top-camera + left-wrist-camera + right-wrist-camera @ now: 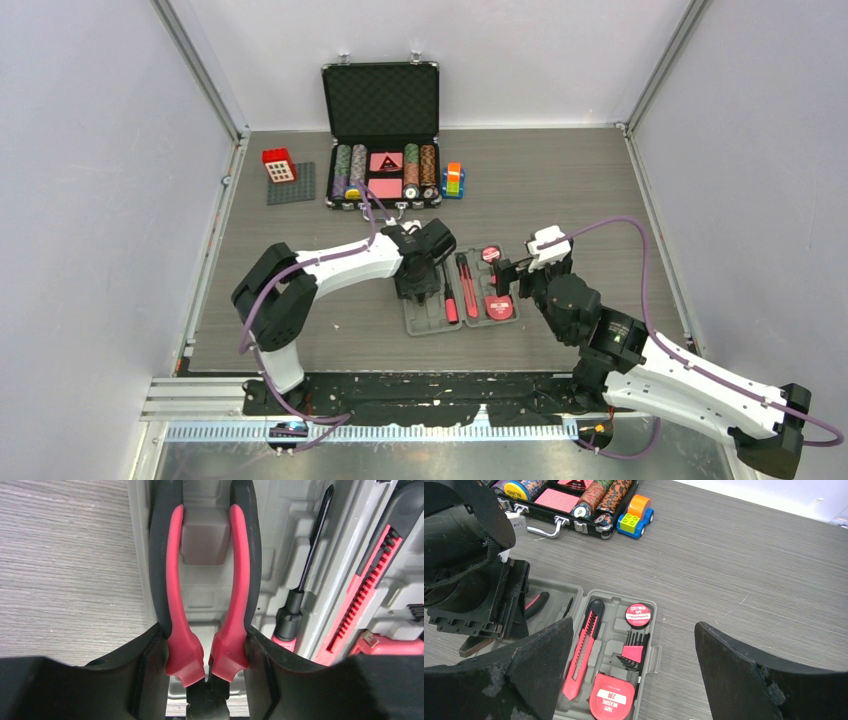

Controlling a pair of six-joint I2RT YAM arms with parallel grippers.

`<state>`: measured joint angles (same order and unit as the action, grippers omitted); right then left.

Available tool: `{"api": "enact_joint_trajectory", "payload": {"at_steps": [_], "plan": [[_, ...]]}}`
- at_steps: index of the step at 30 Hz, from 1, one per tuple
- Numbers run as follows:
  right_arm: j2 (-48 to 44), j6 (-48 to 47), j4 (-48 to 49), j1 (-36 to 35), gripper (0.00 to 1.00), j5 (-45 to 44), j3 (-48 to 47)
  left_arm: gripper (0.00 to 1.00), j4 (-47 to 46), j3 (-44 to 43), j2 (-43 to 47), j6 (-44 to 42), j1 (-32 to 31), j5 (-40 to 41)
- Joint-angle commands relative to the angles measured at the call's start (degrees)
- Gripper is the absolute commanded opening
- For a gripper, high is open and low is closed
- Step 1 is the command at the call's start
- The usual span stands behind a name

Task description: Pack the tool kit

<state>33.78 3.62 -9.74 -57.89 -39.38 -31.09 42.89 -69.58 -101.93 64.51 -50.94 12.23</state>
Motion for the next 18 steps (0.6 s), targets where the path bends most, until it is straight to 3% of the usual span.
{"api": "enact_joint_trajectory", "payload": {"at_steps": [1,7,13,18], "plan": [[0.6,0.5,0.2,0.1,0.95,1.8,-2.0,0.56,1.1,0.6,3.6,1.0,-0.1,0.1],[1.5,0.2,-0.7,0.1,0.95,3.6,-2.9,0.74,-0.3,2.4,6.7,1.4,-0.1,-0.5],[4.4,0.2,-1.6,0.1,0.96,8.9,-6.1,0.72,-2.0,4.7,14.2,1.0,-0.1,0.1],[12.6,2.5,-3.1,0.1,0.98,14.7,-10.5,0.62,-6.5,10.8,21.8,1.2,0.9,-0.7]]}}
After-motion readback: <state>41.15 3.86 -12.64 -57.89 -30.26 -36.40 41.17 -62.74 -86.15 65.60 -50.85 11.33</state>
